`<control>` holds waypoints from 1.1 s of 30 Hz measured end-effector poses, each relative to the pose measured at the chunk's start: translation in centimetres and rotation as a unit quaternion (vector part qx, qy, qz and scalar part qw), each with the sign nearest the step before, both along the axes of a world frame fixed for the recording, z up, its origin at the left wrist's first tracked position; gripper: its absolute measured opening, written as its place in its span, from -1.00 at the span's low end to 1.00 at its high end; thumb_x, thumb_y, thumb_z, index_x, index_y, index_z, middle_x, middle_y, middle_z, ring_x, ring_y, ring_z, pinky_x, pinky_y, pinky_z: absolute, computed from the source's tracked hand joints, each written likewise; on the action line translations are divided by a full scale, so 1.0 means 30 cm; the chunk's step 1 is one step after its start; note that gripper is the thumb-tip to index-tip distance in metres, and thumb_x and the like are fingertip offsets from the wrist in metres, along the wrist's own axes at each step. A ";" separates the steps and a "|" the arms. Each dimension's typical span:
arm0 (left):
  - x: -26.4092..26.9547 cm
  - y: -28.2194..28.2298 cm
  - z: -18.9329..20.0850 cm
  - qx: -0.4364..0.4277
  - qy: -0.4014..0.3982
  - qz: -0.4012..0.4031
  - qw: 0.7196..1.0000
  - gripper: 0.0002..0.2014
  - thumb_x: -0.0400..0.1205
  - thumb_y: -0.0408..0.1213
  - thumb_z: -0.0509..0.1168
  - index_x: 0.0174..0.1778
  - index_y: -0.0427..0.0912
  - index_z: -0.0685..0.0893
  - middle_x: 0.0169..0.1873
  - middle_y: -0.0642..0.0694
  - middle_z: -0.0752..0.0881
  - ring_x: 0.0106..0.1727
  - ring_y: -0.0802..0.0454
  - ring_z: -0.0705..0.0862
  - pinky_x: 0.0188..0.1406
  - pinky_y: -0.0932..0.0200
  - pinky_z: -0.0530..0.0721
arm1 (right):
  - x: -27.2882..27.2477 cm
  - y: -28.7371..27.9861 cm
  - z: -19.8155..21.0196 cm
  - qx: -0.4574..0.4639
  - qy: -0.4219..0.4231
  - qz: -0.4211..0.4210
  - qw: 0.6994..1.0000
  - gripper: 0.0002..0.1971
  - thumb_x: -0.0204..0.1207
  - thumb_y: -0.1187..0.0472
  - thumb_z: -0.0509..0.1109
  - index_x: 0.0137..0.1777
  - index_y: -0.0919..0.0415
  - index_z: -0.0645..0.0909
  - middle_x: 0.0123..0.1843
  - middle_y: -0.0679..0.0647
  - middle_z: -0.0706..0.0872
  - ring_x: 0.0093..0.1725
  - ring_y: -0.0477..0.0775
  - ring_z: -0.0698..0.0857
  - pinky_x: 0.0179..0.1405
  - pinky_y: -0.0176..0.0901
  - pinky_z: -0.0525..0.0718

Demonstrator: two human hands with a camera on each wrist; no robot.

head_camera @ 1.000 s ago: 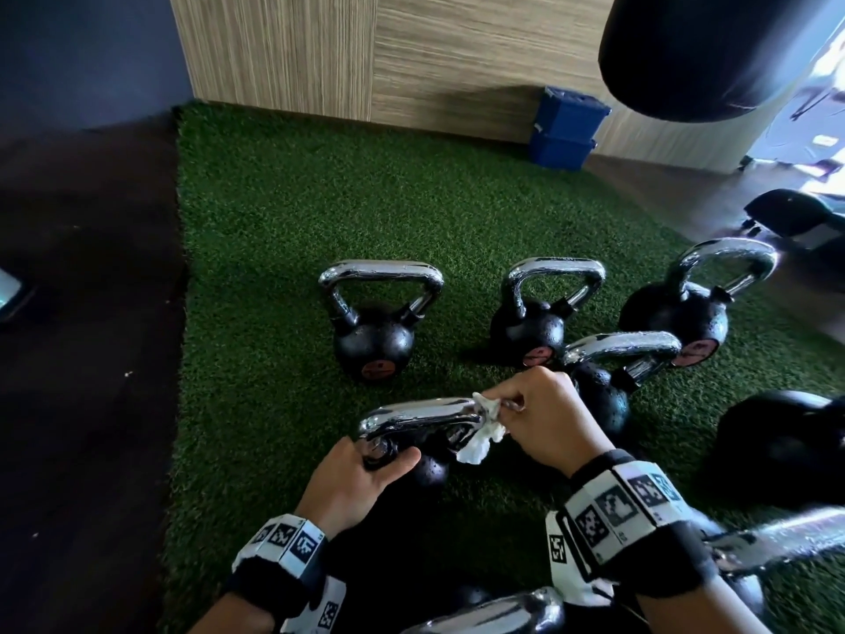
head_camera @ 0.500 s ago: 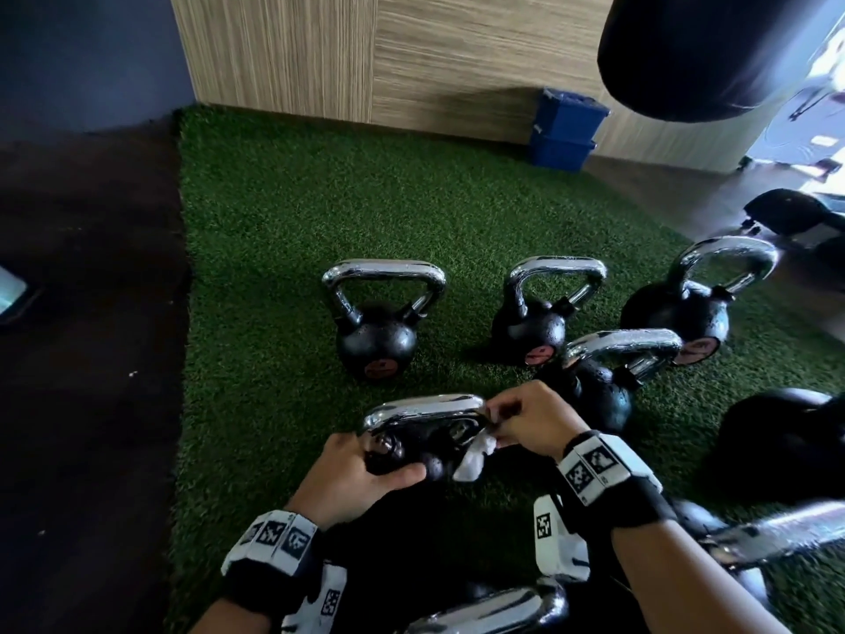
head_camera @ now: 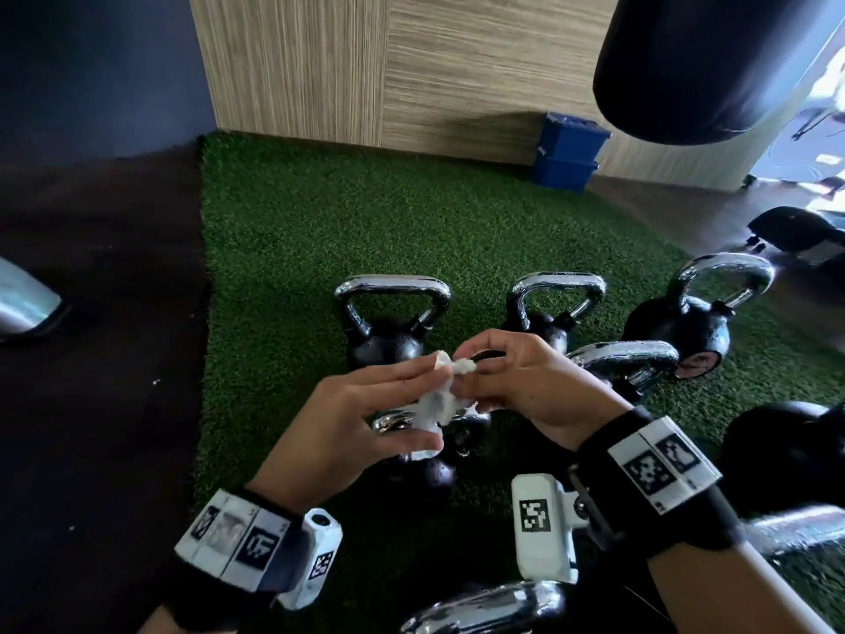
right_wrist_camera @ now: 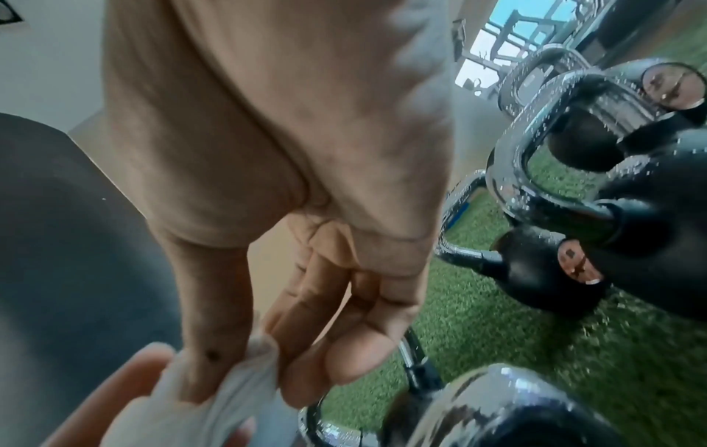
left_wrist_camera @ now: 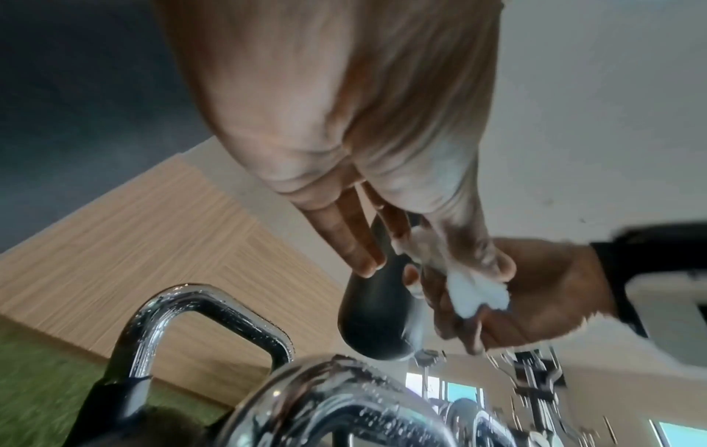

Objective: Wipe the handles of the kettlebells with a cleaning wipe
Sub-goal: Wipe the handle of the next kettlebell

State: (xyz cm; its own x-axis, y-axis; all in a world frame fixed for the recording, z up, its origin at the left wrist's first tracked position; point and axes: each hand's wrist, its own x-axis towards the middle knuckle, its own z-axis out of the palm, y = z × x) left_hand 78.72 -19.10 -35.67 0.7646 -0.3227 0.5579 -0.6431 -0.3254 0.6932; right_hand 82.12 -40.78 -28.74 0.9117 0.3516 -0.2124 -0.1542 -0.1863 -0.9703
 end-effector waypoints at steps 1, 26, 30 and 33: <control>0.004 0.000 -0.003 0.000 -0.013 -0.001 1.000 -0.36 0.39 -0.19 0.67 0.43 -0.01 0.72 0.45 0.14 0.68 0.43 0.23 0.68 0.44 0.24 0.62 | -0.002 0.006 -0.002 0.000 0.007 0.005 1.000 -0.70 0.34 0.43 0.62 0.02 0.26 0.64 -0.21 0.19 0.84 -0.29 0.02 0.77 -0.31 -0.22 0.66; 0.013 -0.082 -0.081 0.134 -0.019 0.118 0.984 -0.76 0.71 -0.03 0.33 0.02 -0.01 0.89 0.00 0.16 0.84 -0.11 0.13 0.69 0.03 0.15 0.67 | 0.112 -0.145 -0.498 -0.223 0.021 0.013 0.974 -0.62 0.03 -0.17 0.78 -0.22 -0.03 0.84 -0.29 -0.06 0.85 -0.30 -0.14 0.75 -0.21 -0.22 0.74; -0.007 -0.032 -0.103 0.131 -0.021 0.174 0.976 -0.80 0.69 -0.08 0.37 0.09 0.00 0.89 0.08 0.17 0.83 0.05 0.08 0.69 0.10 0.10 0.71 | 0.107 -0.135 -0.531 -0.202 -0.004 0.002 0.979 -0.54 -0.05 -0.27 0.76 -0.15 -0.13 0.84 -0.20 -0.01 0.89 -0.23 -0.07 0.84 -0.14 -0.14 0.81; -0.014 -0.069 -0.104 0.157 -0.019 0.177 0.971 -0.77 0.72 -0.13 0.38 0.20 -0.07 0.85 0.14 0.13 0.79 0.12 0.01 0.67 0.15 -0.02 0.70 | 0.108 -0.137 -0.538 -0.186 -0.004 0.006 0.983 -0.43 -0.11 -0.31 0.77 -0.09 -0.10 0.86 -0.15 0.06 0.90 -0.13 0.07 0.87 -0.05 -0.01 0.84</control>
State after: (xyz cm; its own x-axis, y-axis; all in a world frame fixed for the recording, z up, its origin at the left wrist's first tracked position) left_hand 78.29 -21.18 -38.79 0.8395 -0.2026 0.5041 -0.4755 -0.7229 0.5013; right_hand 85.37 -44.88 -44.87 0.9102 0.2619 -0.3208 -0.1423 -0.5297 -0.8362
